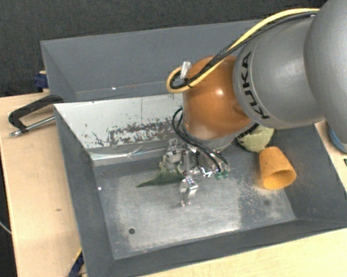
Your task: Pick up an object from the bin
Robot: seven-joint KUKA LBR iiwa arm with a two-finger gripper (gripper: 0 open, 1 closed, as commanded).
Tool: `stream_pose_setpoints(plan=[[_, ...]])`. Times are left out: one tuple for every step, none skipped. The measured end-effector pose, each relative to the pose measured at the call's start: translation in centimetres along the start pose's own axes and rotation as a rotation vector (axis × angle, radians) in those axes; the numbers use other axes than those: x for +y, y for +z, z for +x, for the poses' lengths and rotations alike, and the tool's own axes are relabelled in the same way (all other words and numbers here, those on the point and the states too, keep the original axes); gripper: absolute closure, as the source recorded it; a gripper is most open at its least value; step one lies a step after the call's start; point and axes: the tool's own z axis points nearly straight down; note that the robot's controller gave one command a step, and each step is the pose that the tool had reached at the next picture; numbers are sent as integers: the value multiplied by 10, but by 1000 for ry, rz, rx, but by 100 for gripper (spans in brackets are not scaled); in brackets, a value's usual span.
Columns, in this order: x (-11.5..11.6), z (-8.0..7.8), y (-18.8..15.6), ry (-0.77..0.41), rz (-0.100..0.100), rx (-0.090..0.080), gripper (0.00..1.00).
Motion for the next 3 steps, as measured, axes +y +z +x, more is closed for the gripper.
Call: stream_pose_setpoints(plan=[[16, -34, 2, 158, -2, 2, 0], [15, -35, 1, 160, -1, -3, 100], [-28, -18, -148, 24, 3, 1, 100]])
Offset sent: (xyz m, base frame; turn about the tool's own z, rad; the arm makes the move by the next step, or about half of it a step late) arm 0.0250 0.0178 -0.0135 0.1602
